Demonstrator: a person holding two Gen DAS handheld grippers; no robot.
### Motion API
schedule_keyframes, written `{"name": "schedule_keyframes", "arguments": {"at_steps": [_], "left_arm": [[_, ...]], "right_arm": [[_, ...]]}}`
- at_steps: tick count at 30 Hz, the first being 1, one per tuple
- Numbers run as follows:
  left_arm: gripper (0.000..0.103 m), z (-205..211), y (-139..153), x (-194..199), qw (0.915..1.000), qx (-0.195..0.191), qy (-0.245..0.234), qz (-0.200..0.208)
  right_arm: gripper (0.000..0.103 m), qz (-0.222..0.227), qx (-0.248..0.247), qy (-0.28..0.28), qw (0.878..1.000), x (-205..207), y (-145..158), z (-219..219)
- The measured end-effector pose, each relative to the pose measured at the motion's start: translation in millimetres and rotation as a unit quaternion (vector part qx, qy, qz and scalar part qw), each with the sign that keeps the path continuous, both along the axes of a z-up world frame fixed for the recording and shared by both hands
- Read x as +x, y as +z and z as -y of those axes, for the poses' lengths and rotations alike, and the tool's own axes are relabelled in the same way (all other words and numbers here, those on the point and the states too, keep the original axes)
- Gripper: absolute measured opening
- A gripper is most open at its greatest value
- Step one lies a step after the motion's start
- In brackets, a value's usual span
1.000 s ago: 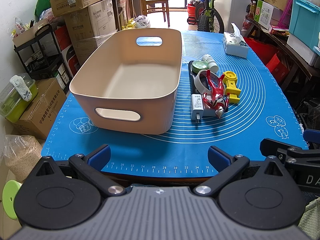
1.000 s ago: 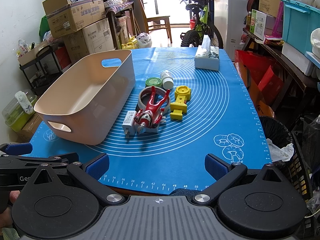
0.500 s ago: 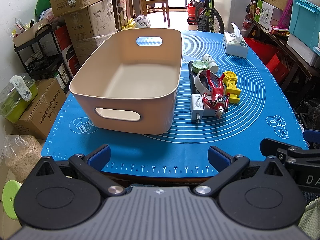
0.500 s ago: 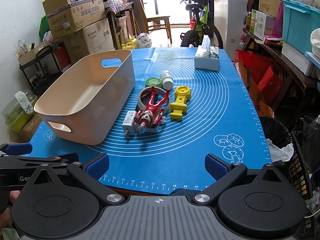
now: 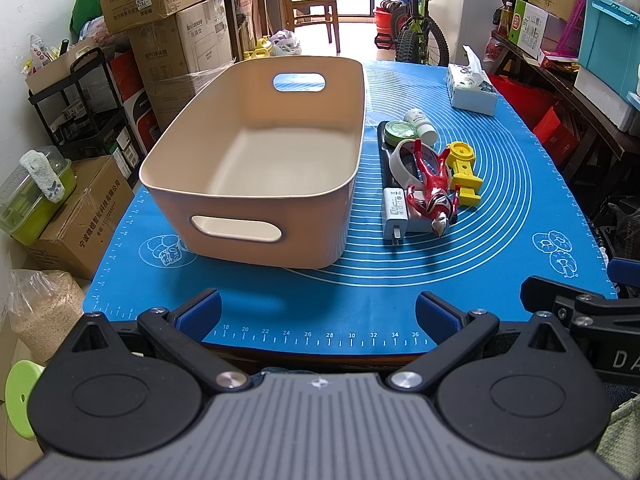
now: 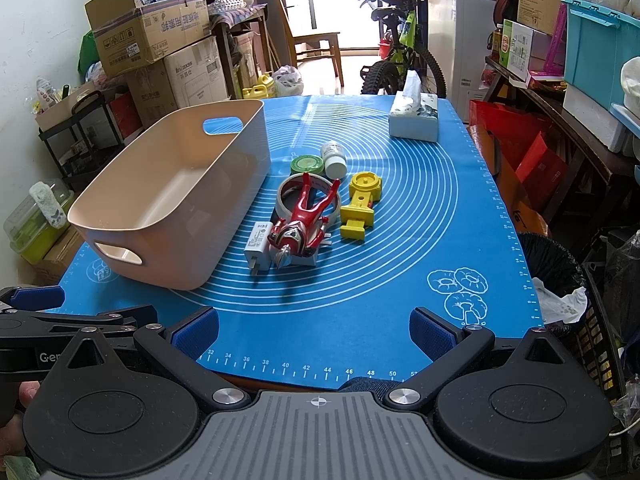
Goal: Organize rigid objects
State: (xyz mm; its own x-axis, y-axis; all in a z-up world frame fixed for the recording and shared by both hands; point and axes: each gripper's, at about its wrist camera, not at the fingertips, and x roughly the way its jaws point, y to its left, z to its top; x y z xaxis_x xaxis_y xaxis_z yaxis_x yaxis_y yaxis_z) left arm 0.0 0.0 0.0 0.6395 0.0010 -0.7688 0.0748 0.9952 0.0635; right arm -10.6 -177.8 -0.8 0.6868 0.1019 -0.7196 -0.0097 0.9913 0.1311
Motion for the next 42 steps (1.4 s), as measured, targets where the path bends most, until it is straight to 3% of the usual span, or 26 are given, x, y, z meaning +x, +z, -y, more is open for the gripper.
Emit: {"name": "schedule_keyframes", "arguments": {"at_steps": [11, 15, 19, 27, 35, 38, 42], "left_arm": [[0.102, -11.6, 6.0, 2.8, 0.9998, -0.014, 0.012, 0.004], [0.102, -14.0, 14.7, 5.1, 0.9998, 0.001, 0.013, 0.015], [0.102, -19.2, 29.7, 8.5, 0.9989, 0.027, 0.007, 0.038], [0.102, -42.6, 69.2, 36.2, 0.9958, 0.037, 0.051, 0.065], [0.102, -75.8, 107.7, 75.8, 0.9914, 0.043, 0.072, 0.101], [0.102, -88.7, 110.2, 92.6, 0.9924, 0.043, 0.07, 0.091], [0.102, -112.0, 101.4, 116.2, 0.9958, 0.042, 0.065, 0.049]], "right_arm": [[0.101, 0.002, 0.008, -0.008, 1.0, 5.5, 3.8, 3.6], [0.101, -0.002, 0.027, -0.014, 1.0, 9.1, 9.7, 7.7], [0.101, 0.001, 0.039, -0.019, 0.999, 19.5, 16.0, 10.7], [0.101, 0.024, 0.037, -0.025, 0.999, 45.2, 35.9, 19.3], [0.101, 0.042, 0.033, -0.027, 0.998, 74.6, 36.0, 21.9], [0.1, 0.035, 0.035, -0.029, 0.998, 88.2, 30.1, 18.4], [0.099, 0.028, 0.031, -0.028, 0.999, 104.4, 21.4, 10.0]]}}
